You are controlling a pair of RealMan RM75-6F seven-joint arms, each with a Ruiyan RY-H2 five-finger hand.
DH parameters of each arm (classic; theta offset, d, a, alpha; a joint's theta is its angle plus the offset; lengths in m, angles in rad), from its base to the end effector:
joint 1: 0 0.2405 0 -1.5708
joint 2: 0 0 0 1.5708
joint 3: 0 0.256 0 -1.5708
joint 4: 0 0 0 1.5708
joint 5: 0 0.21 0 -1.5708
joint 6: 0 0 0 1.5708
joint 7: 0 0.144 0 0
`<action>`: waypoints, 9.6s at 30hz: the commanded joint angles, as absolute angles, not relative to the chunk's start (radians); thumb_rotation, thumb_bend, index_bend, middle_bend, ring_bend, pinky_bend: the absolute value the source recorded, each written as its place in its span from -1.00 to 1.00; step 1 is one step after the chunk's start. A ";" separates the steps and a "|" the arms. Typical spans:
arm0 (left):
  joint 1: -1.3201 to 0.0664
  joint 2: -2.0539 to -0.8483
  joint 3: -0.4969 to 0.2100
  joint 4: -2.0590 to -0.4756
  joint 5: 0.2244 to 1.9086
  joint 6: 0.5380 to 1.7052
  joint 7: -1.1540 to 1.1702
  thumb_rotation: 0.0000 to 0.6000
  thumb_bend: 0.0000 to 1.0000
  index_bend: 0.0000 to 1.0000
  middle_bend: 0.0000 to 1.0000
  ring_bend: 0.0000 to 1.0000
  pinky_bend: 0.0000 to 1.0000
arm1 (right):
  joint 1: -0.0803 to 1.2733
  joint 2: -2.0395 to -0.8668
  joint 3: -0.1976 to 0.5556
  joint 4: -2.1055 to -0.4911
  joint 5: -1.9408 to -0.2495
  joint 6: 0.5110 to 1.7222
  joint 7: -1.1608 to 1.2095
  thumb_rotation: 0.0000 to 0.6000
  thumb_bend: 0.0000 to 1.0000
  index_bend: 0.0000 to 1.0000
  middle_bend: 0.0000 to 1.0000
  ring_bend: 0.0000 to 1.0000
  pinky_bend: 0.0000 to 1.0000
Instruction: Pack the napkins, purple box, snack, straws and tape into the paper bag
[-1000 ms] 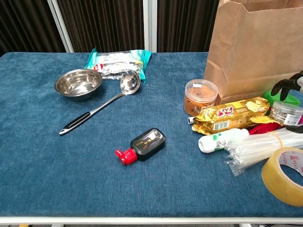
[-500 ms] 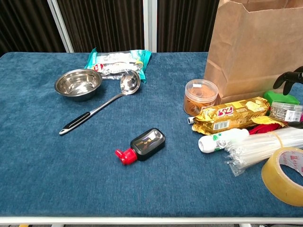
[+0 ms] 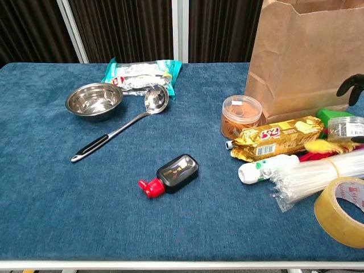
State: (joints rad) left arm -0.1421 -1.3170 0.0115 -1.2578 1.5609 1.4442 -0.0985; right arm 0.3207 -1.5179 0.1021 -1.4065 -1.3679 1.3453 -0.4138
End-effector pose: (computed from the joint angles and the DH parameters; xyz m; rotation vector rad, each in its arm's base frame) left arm -0.3483 0.1916 0.1115 -1.5291 -0.8713 -0.8623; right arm -0.2669 -0.2579 0.0388 1.5466 -0.7305 0.7919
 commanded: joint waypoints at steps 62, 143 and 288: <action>-0.142 -1.317 0.011 -1.248 1.565 1.451 -0.122 1.00 -0.69 -0.89 -0.99 -1.00 -0.79 | 0.305 -1.497 0.080 -1.429 -1.364 1.301 -0.449 1.00 -1.00 -0.34 -0.24 -0.64 -0.74; -0.142 -1.318 0.011 -1.248 1.592 1.488 -0.154 1.00 -0.69 -0.89 -0.99 -1.00 -0.79 | 0.287 -1.318 0.063 -1.846 -1.689 1.515 -0.461 1.00 -0.44 0.06 0.10 -0.29 -0.41; -0.142 -1.368 0.016 -1.170 1.601 1.504 -0.161 1.00 -0.69 -0.89 -0.99 -1.00 -0.79 | 0.399 -1.408 -0.061 -1.249 -1.616 1.120 -0.227 1.00 -0.72 -0.06 0.01 -0.38 -0.65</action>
State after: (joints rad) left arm -0.1419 -1.3674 0.0163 -1.1699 1.6014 1.5034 -0.1611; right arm 0.4031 -1.3991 -0.0619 -1.2597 -1.6108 1.1088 -0.2246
